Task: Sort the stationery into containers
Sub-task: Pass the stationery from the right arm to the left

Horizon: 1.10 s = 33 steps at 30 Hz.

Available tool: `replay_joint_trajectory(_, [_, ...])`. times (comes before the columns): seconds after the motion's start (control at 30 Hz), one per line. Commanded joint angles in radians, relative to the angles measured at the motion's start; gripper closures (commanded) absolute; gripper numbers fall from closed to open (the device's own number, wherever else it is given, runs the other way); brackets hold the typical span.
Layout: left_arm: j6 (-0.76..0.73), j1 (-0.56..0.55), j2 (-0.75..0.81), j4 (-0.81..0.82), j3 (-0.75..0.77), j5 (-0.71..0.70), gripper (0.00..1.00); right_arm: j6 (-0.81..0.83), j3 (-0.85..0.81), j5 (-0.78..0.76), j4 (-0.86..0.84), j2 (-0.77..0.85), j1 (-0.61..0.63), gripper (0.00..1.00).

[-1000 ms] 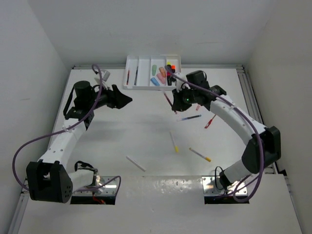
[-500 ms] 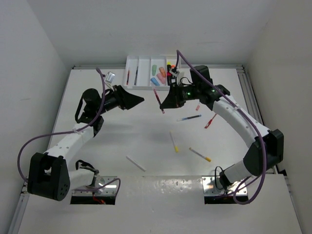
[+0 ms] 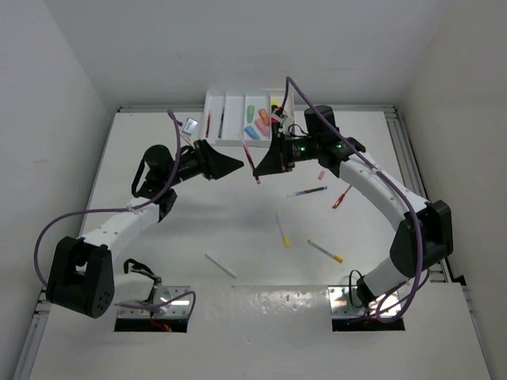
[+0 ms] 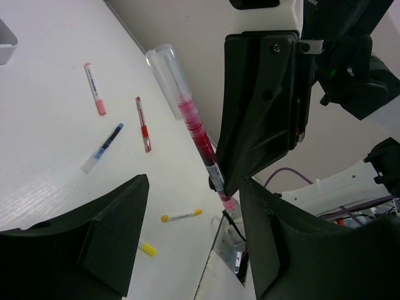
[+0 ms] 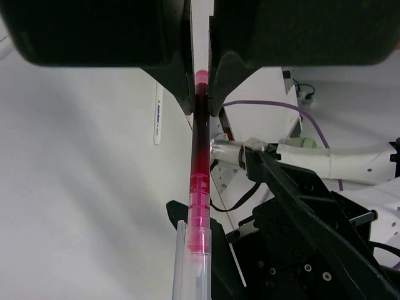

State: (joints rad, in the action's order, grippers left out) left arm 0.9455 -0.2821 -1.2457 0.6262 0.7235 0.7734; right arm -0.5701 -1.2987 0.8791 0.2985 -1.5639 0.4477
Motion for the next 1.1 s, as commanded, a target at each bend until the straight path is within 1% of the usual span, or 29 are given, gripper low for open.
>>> replay_joint_trajectory(0.0, [0.007, -0.025, -0.012, 0.07, 0.024, -0.002, 0.34, -0.039, -0.011, 0.041, -0.071, -0.011, 0.002, 1.0])
replay_joint_trajectory(0.3, [-0.014, -0.066, -0.066, 0.055, 0.06, -0.005, 0.39, -0.039, -0.004, 0.046, -0.079, -0.024, 0.009, 1.0])
replay_joint_trajectory(0.5, [0.033, -0.078, -0.093, 0.125, 0.071, 0.003, 0.43, -0.036, -0.001, 0.044, -0.079, -0.03, 0.014, 1.0])
replay_joint_trajectory(0.6, [0.056, -0.078, -0.103, 0.151, 0.071, 0.004, 0.48, -0.034, -0.001, 0.044, -0.078, -0.035, 0.014, 1.0])
replay_joint_trajectory(0.7, [0.082, -0.078, -0.107, 0.185, 0.059, 0.006, 0.55, -0.031, 0.003, 0.044, -0.079, -0.033, 0.016, 1.0])
replay_joint_trajectory(0.73, [0.087, -0.078, -0.11, 0.188, 0.057, 0.004, 0.61, -0.033, 0.003, 0.046, -0.079, -0.033, 0.014, 1.0])
replay_joint_trajectory(0.8, [0.096, -0.078, -0.112, 0.196, 0.051, 0.003, 0.68, -0.03, 0.003, 0.044, -0.079, -0.035, 0.014, 1.0])
replay_joint_trajectory(0.83, [0.098, -0.078, -0.112, 0.202, 0.051, 0.003, 0.75, -0.03, 0.007, 0.044, -0.079, -0.035, 0.016, 1.0])
replay_joint_trajectory(0.87, [0.102, -0.077, -0.112, 0.204, 0.05, 0.003, 0.8, -0.03, 0.01, 0.044, -0.079, -0.035, 0.016, 1.0])
replay_joint_trajectory(0.9, [0.101, -0.071, -0.112, 0.193, 0.05, 0.004, 0.88, -0.03, 0.013, 0.046, -0.079, -0.033, 0.016, 1.0])
replay_joint_trajectory(0.93, [0.095, -0.065, -0.113, 0.167, 0.056, 0.001, 0.94, -0.03, 0.013, 0.044, -0.076, -0.031, 0.016, 0.93])
replay_joint_trajectory(0.97, [0.078, -0.057, -0.115, 0.127, 0.083, 0.0, 0.98, -0.022, 0.013, 0.034, -0.07, -0.028, 0.016, 0.84])
replay_joint_trajectory(1.0, [0.009, -0.028, -0.124, -0.007, 0.109, 0.0, 1.0, 0.01, 0.007, 0.02, -0.038, -0.027, 0.014, 0.64])
replay_joint_trajectory(1.03, [-0.044, -0.013, -0.135, -0.095, 0.144, 0.0, 1.0, 0.033, 0.004, 0.003, -0.016, -0.018, 0.013, 0.57])
replay_joint_trajectory(1.07, [-0.124, 0.001, -0.149, -0.194, 0.243, -0.009, 1.0, 0.056, 0.003, -0.032, 0.025, -0.012, 0.009, 0.53])
